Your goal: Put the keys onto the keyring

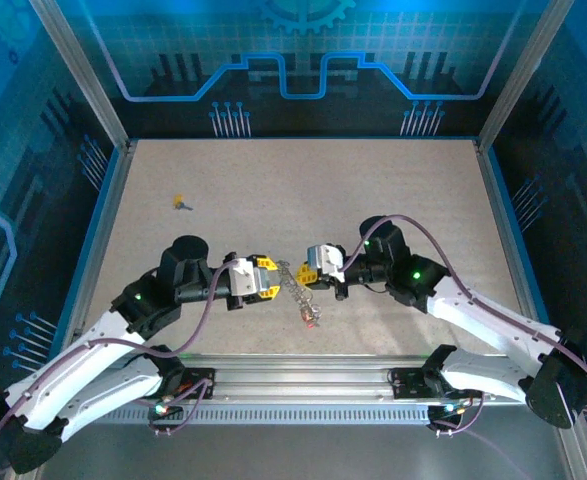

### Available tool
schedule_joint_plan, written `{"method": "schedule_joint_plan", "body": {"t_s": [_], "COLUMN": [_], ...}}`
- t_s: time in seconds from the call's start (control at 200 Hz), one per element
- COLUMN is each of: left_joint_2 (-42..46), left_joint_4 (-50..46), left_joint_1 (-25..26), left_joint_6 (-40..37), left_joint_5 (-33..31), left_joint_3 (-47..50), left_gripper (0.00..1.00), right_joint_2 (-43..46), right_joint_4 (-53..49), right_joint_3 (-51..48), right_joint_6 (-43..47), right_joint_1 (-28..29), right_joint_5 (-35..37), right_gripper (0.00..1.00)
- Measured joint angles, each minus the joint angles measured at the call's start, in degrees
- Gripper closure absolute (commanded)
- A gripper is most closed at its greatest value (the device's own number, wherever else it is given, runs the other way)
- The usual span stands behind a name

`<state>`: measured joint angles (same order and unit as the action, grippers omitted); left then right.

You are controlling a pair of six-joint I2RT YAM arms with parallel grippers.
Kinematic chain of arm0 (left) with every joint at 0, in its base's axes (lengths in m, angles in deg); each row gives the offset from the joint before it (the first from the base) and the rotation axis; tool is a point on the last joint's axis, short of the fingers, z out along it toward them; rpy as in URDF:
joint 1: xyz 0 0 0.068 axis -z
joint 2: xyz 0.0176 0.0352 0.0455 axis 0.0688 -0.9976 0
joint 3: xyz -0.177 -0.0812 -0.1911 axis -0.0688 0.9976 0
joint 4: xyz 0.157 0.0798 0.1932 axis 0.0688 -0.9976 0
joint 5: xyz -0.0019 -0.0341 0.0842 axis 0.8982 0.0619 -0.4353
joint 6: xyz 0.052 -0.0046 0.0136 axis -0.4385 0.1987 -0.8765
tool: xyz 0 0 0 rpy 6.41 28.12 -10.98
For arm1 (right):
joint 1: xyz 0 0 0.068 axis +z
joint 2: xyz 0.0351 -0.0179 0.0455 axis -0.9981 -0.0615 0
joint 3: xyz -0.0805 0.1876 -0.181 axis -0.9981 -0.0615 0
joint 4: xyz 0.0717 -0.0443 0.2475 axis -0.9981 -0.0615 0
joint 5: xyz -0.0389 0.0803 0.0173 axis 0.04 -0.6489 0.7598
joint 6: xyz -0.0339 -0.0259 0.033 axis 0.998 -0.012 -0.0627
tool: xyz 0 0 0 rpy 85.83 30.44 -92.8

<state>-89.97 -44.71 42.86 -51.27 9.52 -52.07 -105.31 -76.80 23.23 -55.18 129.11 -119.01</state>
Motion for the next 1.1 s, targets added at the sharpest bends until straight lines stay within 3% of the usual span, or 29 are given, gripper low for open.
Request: {"method": "schedule_joint_plan", "body": {"t_s": [0.405,0.84,1.101], "left_joint_2": [0.0,-0.66,-2.19], "left_joint_4": [9.44,13.14,14.49], "left_joint_1": [0.0,0.0,0.0], "left_joint_6": [5.05,6.38,6.47], "left_joint_5": [4.76,6.29,7.41], "left_joint_3": [2.38,3.52,3.52], "left_gripper": [0.7,0.74,0.83], "right_joint_2": [1.31,0.13,-0.33], "right_joint_4": [14.05,16.65,16.5], "right_joint_3": [-5.01,-5.01,-4.83], "right_joint_6": [-6.21,-6.91,-6.91], "right_joint_1": [-0.7,-0.7,-0.7], "right_joint_5": [-5.01,-6.71,-6.69], "right_gripper": [1.0,1.0,1.0]}}
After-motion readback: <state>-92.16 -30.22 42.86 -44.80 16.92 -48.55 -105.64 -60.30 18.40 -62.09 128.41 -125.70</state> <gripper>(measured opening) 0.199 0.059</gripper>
